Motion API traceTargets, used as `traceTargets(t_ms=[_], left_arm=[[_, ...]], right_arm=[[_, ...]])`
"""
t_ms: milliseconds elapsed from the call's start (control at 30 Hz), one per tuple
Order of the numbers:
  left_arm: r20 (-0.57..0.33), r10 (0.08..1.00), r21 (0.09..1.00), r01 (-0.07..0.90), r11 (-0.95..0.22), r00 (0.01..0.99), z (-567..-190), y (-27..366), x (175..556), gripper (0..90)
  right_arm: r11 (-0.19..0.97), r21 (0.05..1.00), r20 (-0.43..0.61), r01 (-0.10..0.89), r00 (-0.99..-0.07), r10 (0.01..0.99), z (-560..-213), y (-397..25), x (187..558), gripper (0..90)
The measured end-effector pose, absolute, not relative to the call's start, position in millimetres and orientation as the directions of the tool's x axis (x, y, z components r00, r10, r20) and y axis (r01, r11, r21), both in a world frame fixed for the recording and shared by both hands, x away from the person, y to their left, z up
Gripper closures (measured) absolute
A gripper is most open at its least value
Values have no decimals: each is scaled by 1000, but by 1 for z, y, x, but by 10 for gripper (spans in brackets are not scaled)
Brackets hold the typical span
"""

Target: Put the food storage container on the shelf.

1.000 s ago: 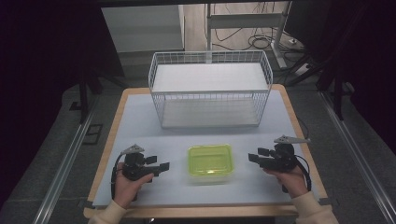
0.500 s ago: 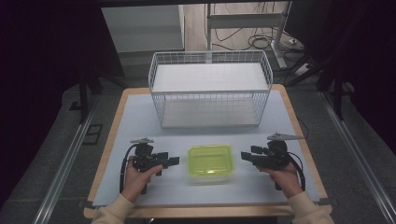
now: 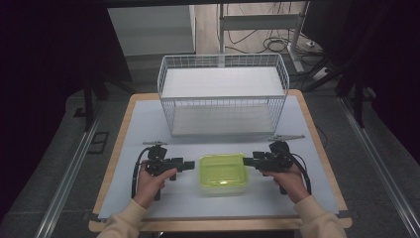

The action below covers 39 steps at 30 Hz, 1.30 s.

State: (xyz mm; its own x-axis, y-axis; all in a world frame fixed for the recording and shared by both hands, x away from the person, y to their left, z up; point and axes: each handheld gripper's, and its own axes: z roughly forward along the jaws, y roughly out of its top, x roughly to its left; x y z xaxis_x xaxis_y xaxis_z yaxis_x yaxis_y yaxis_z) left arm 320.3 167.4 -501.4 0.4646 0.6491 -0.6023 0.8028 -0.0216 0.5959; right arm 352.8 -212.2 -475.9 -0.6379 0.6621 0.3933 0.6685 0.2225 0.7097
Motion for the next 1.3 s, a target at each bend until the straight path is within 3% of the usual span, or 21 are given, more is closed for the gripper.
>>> traceTargets(t_ms=[300,867,1000,1033,1067,1133,1300], left_arm=[[-592,655,576,815,-62,469,-511,157,319,264],[-610,634,546,832,-99,475,-522,137,323,365],[-641,607,531,842,-93,471,-525,136,324,454],[-641,606,527,844,-99,471,-525,136,324,528],[-645,601,522,846,-103,471,-526,136,323,528],[-656,590,520,849,-99,471,-527,135,322,625],[-657,587,533,842,-82,473,-523,138,318,700]], right_arm=[[248,677,403,693,-631,663,-485,-209,351,390],[211,563,544,799,-550,633,-501,-210,355,560],[211,533,569,819,-532,627,-506,-210,356,633],[214,527,578,823,-531,620,-507,-209,356,669],[214,527,578,823,-531,620,-507,-209,356,669],[217,515,586,829,-525,618,-507,-209,356,687],[172,480,639,860,-477,603,-508,-213,356,739]])
